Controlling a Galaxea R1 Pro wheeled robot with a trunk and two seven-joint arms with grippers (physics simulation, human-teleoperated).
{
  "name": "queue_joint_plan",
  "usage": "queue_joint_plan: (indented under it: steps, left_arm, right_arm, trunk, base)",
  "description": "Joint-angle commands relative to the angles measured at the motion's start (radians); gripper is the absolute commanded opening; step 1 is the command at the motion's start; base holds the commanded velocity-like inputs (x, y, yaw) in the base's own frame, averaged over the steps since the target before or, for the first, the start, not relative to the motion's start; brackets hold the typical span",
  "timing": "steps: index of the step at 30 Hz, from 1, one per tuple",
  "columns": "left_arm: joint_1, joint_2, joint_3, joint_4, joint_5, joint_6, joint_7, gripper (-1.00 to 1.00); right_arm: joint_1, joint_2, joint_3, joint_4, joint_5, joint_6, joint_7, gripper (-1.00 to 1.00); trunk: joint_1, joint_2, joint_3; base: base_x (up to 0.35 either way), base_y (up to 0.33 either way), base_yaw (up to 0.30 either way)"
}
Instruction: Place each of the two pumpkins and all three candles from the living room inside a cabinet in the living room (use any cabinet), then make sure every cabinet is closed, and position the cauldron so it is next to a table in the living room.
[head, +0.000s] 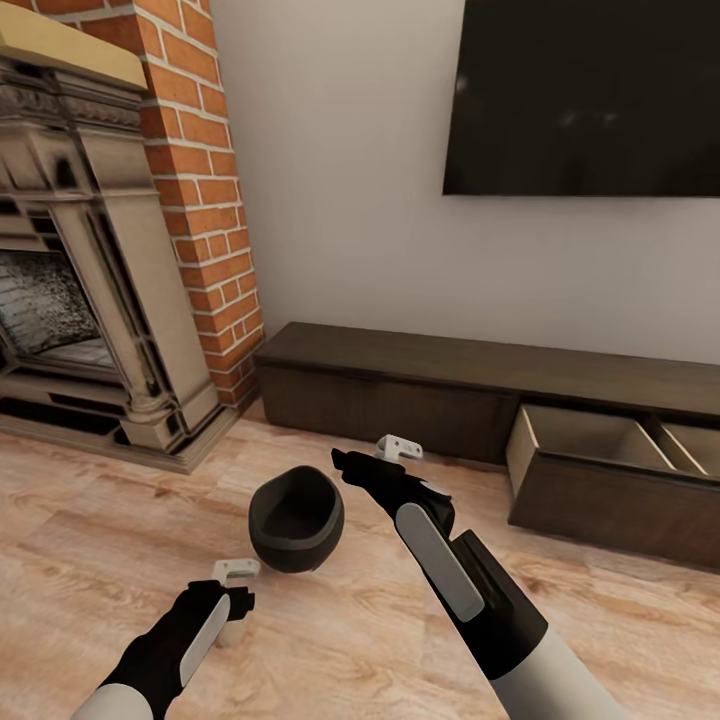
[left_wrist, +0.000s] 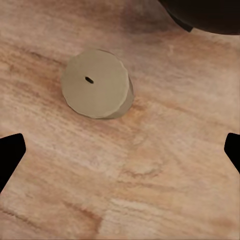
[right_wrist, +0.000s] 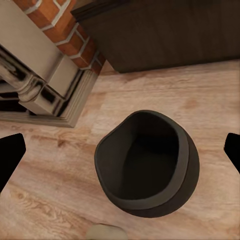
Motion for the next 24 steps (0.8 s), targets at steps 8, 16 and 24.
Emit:
queue_joint_plan:
  steps: [8, 16, 24]
  left_arm:
    - [0.0, 0.002, -0.006, -0.002, 0.011, 0.003, 0.01, 1.0]
    - [0.0, 0.003, -0.006, -0.002, 0.01, 0.002, 0.013, 1.0]
    - [0.0, 0.004, -0.006, -0.002, 0.01, 0.001, 0.015, 1.0]
  right_arm:
    - [-0.001, -0.001, 0.0, 0.002, -0.008, 0.002, -0.006, 1.0]
    - [-0.001, -0.002, 0.0, 0.002, -0.009, 0.002, -0.007, 1.0]
    - [-0.001, -0.002, 0.0, 0.002, -0.01, 0.002, -0.007, 1.0]
  trunk:
    - [0.0, 0.0, 0.001]
    - [0.0, 0.0, 0.003]
    - [0.0, 0.0, 0.003]
  base:
    - [0.086, 0.148, -0.077]
    - [0.032, 0.129, -0.124]
    - [0.006, 0.157, -0.005]
